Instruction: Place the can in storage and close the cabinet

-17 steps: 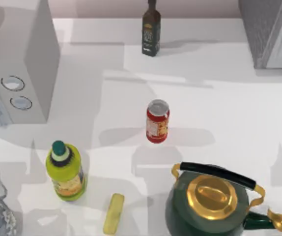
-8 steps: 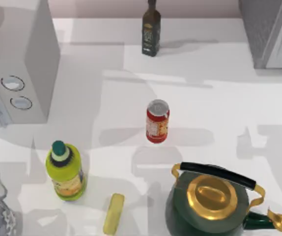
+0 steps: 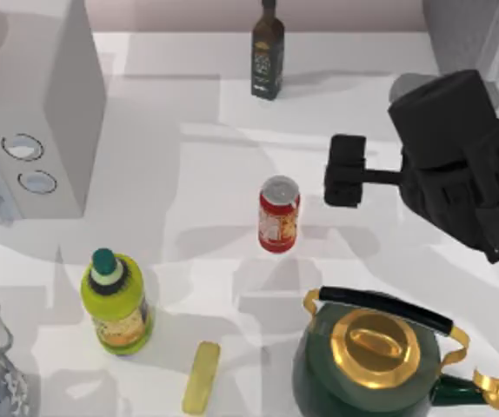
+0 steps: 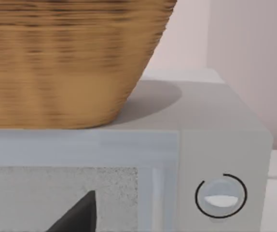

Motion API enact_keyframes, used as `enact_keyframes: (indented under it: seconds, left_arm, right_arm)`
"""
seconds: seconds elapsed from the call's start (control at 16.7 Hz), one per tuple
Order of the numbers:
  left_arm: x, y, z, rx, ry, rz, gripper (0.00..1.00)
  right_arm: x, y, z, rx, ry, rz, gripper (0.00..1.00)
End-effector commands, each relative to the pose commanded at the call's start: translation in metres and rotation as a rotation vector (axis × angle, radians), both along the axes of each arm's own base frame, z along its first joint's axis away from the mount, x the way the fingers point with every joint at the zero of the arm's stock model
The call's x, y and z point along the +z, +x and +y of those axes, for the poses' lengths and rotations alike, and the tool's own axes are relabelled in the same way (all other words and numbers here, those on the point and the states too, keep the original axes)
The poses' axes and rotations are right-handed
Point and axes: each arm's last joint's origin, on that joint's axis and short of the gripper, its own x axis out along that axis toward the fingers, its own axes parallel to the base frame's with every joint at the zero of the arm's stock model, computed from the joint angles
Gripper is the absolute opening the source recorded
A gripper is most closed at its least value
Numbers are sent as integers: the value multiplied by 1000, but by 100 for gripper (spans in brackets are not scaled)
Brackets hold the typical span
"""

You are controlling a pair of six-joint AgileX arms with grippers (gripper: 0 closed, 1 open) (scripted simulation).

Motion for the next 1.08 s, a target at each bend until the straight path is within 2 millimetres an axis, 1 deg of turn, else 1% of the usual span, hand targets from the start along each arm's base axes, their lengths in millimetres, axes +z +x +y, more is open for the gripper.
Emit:
enact_keyframes:
  seconds: [0.12, 0.24, 0.36, 0.48, 0.6, 0.84, 0.96, 1.08]
  left_arm:
    - [0, 0, 0, 0, 0, 0, 100]
    - [0, 0, 0, 0, 0, 0, 100]
    - [0, 0, 0, 0, 0, 0, 100]
    - [0, 0, 0, 0, 0, 0, 100]
    - [0, 0, 0, 0, 0, 0, 100]
    - [0, 0, 0, 0, 0, 0, 100]
    - [0, 0, 0, 0, 0, 0, 100]
    - [0, 0, 0, 0, 0, 0, 100]
  right_arm:
    - [-14, 10, 37, 0, -23, 28, 100]
    - [-30, 14, 70, -1, -49, 47, 100]
    - [-47, 14, 95, -2, -75, 60, 100]
    - [-61, 11, 111, -2, -101, 71, 100]
    - [-71, 8, 119, -1, -120, 80, 100]
    - [-72, 8, 120, -1, -123, 82, 100]
    - [-72, 9, 119, -3, -122, 82, 100]
    - [-77, 18, 124, -1, -119, 79, 100]
